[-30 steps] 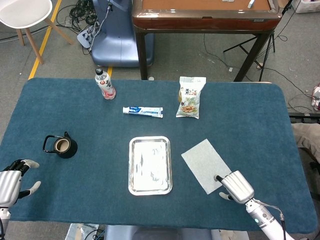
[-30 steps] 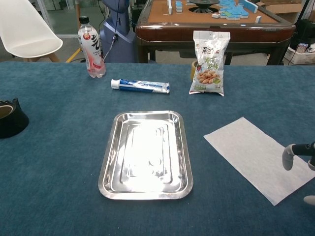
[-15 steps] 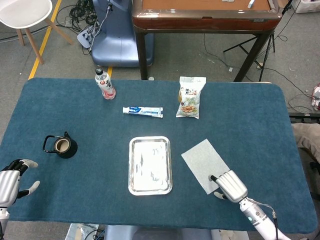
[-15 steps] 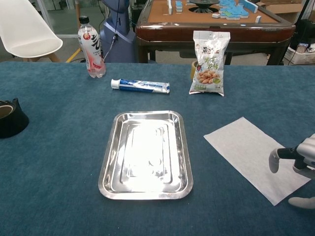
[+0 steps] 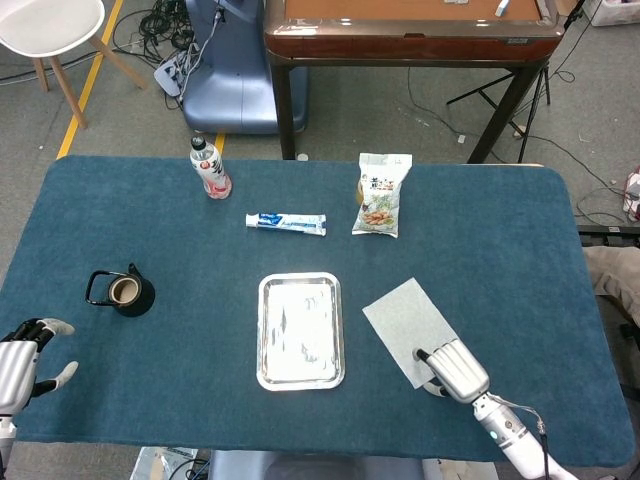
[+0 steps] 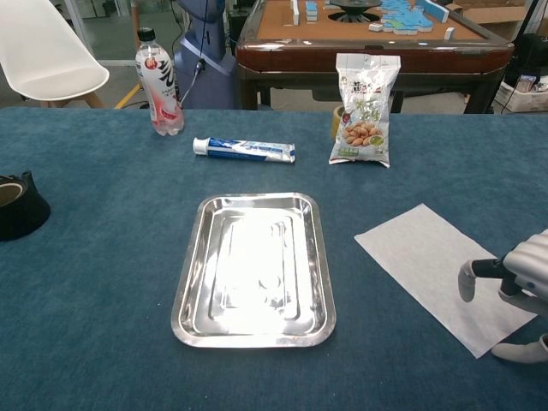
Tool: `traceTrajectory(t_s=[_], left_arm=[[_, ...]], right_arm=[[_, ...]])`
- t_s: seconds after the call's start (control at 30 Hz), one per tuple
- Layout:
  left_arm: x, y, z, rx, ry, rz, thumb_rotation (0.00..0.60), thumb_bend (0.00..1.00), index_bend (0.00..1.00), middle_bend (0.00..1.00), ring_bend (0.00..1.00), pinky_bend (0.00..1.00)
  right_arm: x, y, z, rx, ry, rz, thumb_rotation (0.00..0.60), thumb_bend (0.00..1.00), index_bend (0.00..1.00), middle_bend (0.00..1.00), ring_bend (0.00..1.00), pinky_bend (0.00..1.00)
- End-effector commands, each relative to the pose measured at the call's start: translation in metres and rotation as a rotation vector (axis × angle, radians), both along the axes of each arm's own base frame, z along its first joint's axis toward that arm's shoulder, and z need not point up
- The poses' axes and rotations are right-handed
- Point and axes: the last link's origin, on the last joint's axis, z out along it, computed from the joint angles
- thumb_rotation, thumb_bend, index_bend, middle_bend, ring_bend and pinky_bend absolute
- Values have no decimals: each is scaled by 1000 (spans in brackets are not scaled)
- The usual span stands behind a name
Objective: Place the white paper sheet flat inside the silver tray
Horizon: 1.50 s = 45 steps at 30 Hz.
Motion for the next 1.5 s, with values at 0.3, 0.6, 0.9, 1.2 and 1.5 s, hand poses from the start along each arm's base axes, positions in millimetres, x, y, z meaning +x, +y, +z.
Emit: traceTrajectory(t_s=[0.3, 0.6, 0.9, 1.2, 1.5], left_arm=[[0, 0, 0, -2, -2, -1, 600, 199, 397, 363, 263, 442], [0, 0, 0, -2, -3, 0, 600, 199, 397, 363, 263, 442], [0, -1, 3, 8, -7, -1, 600, 199, 397, 363, 263, 442], [0, -1, 4, 9, -9, -2, 600, 199, 397, 363, 263, 442], [0, -1, 3, 5, -7, -1, 600, 199, 397, 363, 263, 442]], right_arm=[[4, -6, -1, -23, -31, 1, 600, 0, 465, 1000, 1000, 1000], [6, -9, -2, -30, -42, 8, 600, 22, 466, 1000, 1000, 1000], [8, -9, -4, -27, -44, 10, 600, 215, 486, 1000, 1000, 1000], [9, -10, -5, -26, -50, 11, 600, 346, 490, 1000, 1000, 1000], [10, -11, -2, -31, -62, 6, 600, 452, 504, 1000, 1000, 1000]])
